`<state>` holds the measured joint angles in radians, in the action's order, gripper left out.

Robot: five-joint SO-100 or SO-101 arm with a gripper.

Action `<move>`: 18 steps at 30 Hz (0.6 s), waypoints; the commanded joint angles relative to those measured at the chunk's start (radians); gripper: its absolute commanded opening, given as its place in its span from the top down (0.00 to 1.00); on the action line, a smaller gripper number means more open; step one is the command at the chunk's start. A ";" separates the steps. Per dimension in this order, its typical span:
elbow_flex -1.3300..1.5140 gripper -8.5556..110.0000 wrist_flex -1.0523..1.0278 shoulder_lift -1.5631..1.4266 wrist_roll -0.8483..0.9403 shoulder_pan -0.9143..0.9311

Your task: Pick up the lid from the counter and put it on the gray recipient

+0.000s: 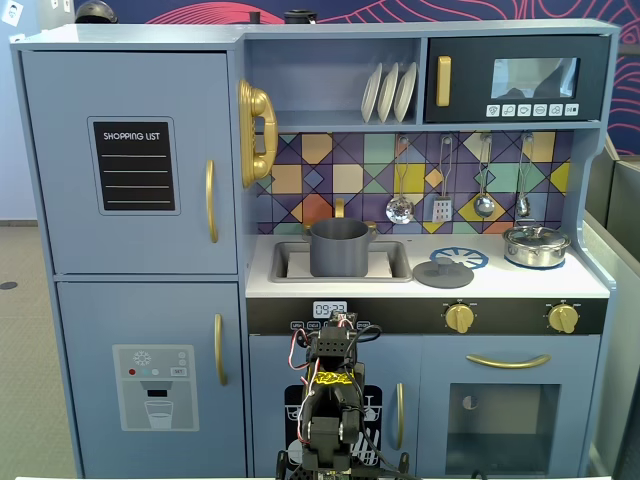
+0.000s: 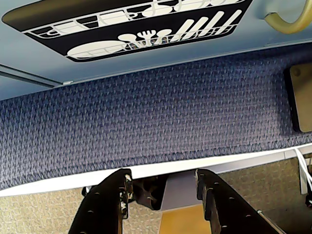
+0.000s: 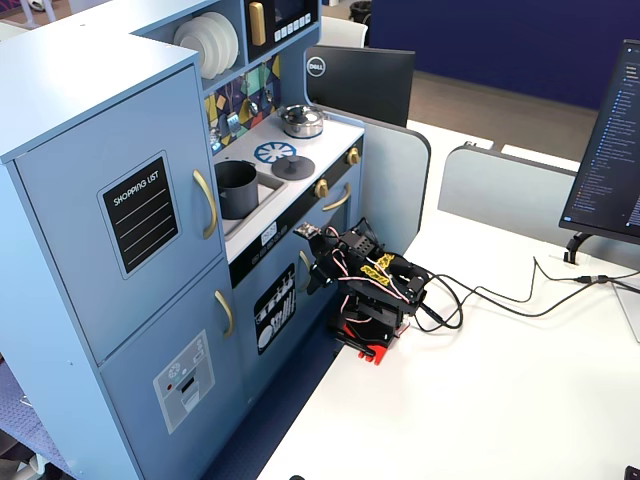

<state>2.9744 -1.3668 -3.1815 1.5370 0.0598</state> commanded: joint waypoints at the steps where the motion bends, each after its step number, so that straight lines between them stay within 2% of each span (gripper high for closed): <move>1: 0.028 0.93 -0.161 0.003 -0.028 -0.006; 12: 0.025 0.93 -0.129 0.003 -0.012 0.005; 18: -0.207 0.93 -0.032 0.087 0.064 0.071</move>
<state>2.9115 -1.3790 -3.1723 1.5647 0.0859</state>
